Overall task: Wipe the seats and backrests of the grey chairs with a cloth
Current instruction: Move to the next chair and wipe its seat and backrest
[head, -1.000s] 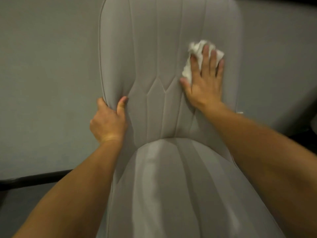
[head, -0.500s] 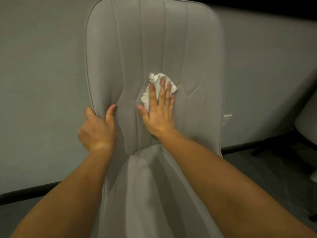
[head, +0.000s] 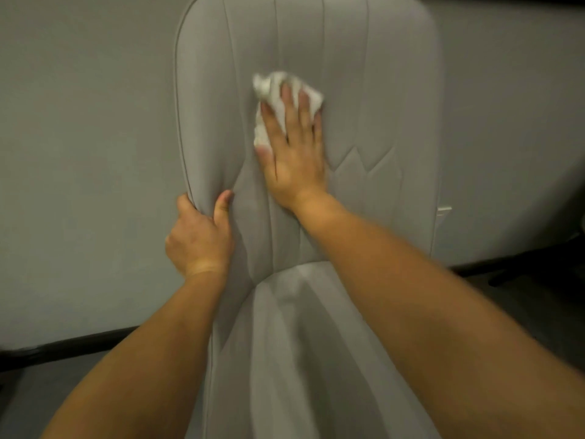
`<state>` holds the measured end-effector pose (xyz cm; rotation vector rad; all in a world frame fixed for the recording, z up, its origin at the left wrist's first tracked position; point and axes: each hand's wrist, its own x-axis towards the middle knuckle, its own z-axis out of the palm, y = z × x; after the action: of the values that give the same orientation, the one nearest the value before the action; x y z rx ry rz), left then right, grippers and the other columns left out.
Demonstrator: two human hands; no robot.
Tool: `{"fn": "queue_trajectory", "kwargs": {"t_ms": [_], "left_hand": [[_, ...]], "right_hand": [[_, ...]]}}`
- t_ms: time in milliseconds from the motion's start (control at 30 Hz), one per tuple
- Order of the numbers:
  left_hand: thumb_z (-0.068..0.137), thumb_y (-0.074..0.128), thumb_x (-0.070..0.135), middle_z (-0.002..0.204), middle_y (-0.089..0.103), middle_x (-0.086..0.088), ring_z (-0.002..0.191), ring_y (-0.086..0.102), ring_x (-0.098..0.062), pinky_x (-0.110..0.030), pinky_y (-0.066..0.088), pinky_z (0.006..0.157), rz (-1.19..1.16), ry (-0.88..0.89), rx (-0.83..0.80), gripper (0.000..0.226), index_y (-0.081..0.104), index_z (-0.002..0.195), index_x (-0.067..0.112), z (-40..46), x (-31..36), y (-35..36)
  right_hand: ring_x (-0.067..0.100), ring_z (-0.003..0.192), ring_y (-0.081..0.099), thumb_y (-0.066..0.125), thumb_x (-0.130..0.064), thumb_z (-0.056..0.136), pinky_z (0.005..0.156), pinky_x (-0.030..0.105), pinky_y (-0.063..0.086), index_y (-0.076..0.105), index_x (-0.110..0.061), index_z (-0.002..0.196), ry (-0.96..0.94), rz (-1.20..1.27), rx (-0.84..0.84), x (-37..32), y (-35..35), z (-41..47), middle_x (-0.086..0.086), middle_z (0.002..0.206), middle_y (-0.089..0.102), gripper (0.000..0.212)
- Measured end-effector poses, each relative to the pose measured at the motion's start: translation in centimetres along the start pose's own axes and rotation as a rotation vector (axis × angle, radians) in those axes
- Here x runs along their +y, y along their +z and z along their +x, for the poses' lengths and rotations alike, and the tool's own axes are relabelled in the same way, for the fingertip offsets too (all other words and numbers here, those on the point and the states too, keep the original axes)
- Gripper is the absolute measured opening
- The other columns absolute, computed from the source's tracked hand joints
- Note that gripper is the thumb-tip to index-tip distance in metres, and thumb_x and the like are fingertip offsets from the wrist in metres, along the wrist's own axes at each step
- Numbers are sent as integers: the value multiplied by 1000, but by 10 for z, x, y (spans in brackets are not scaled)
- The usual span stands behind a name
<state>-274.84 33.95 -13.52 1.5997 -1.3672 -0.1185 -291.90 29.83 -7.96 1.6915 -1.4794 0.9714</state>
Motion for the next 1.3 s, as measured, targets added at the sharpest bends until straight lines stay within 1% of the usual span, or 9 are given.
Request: {"fn": "queue_trajectory", "kwargs": {"t_ms": [100,233,400,500,667,800,900,1067,1300], "left_hand": [[82,40,75,87,64,-25,77,59,-46,-40,29,63,-2,-2,-7,74,47,112,7,0,-1,0],[83,41,74,84,64,-24,76,59,-46,-39,29,63,-6,-3,3,72,48,109,7,0,-1,2],[84,41,73,87,64,-24,78,59,-46,-40,29,64,-9,-3,13,73,48,112,6,0,-1,1],[84,44,72,87,63,-26,77,58,-47,-40,29,63,-8,2,25,69,48,103,6,1,-1,3],[86,44,70,89,63,-27,78,58,-48,-40,27,64,8,9,33,67,48,106,6,1,-2,3],[86,43,71,87,63,-27,78,58,-48,-40,27,63,18,12,44,67,47,103,7,1,-2,5],[86,43,71,92,64,-27,81,59,-49,-41,28,63,28,15,43,70,48,111,5,0,-2,4],[85,41,73,96,64,-27,85,58,-49,-43,31,65,22,8,34,72,48,114,7,2,-2,5],[85,37,75,106,62,-27,94,57,-48,-49,39,74,57,-2,6,77,47,120,7,0,-2,2]], "right_hand": [[39,150,19,55,-32,99,121,55,17,44,-13,149,31,66,-157,-7,9,-97,19,160,28,55],[30,152,18,44,-34,103,121,53,19,46,-19,148,0,52,-272,3,17,-167,11,162,28,47],[29,150,24,46,-44,102,122,51,14,49,-24,147,-184,-106,-330,27,10,-146,8,161,30,49],[31,151,18,45,-49,99,121,50,5,38,-25,153,-217,-134,-260,32,2,-95,10,163,25,60],[37,148,26,47,-49,99,120,56,16,40,-20,152,-170,-67,-79,14,-7,-8,17,158,34,61],[37,148,26,47,-37,102,122,53,16,45,-18,149,-42,-5,-102,-4,-8,-33,16,158,34,51],[38,148,27,56,-24,99,119,52,22,49,-14,146,54,106,-179,-19,-2,-79,16,157,36,49],[40,145,33,63,-6,93,112,55,36,57,-11,139,7,188,-320,-9,-6,-133,17,155,40,47],[28,148,26,47,-14,101,114,44,35,51,-19,145,73,246,-852,15,-44,-169,9,160,33,44]]}}
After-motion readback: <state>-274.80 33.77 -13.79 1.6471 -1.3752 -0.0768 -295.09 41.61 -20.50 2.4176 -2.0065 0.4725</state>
